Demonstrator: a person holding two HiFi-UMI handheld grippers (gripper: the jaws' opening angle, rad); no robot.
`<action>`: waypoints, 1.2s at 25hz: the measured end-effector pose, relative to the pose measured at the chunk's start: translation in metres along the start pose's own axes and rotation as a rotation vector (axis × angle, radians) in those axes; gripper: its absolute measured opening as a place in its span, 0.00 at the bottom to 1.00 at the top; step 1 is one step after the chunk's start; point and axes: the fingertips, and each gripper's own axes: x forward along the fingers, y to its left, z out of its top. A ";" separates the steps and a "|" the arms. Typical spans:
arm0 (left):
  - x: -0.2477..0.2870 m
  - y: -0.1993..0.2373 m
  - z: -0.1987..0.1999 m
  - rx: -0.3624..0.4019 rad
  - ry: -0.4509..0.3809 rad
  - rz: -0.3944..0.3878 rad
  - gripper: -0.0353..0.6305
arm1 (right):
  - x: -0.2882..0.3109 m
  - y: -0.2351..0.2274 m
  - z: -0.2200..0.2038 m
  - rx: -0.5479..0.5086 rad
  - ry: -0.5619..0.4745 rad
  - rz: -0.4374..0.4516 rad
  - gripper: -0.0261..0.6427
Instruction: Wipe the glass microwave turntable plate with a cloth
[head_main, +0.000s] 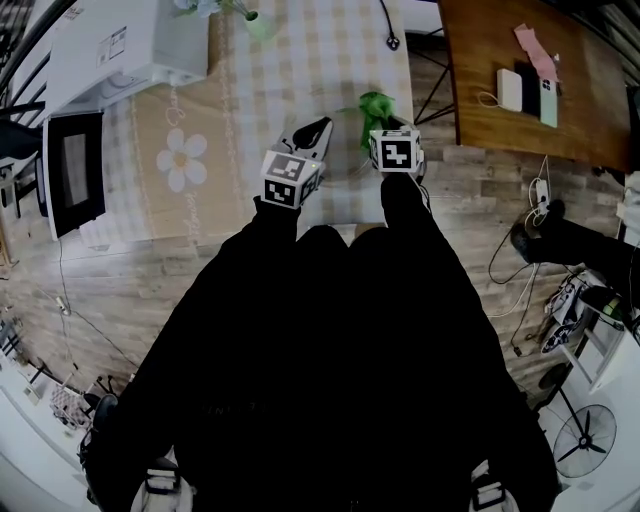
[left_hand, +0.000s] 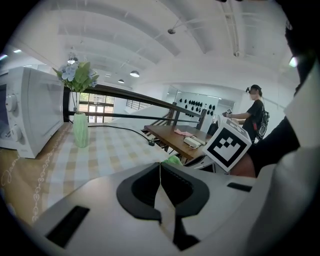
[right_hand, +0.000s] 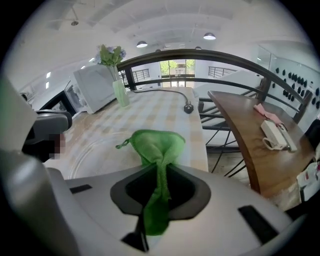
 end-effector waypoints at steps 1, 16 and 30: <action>0.001 -0.001 0.001 0.000 -0.001 -0.001 0.09 | -0.001 -0.006 -0.002 0.013 0.001 -0.005 0.15; -0.027 0.022 0.019 0.004 -0.073 0.033 0.09 | -0.045 -0.026 0.026 0.040 -0.099 -0.062 0.14; -0.077 0.080 0.010 -0.026 -0.098 0.124 0.09 | -0.054 0.086 0.048 0.023 -0.169 0.094 0.14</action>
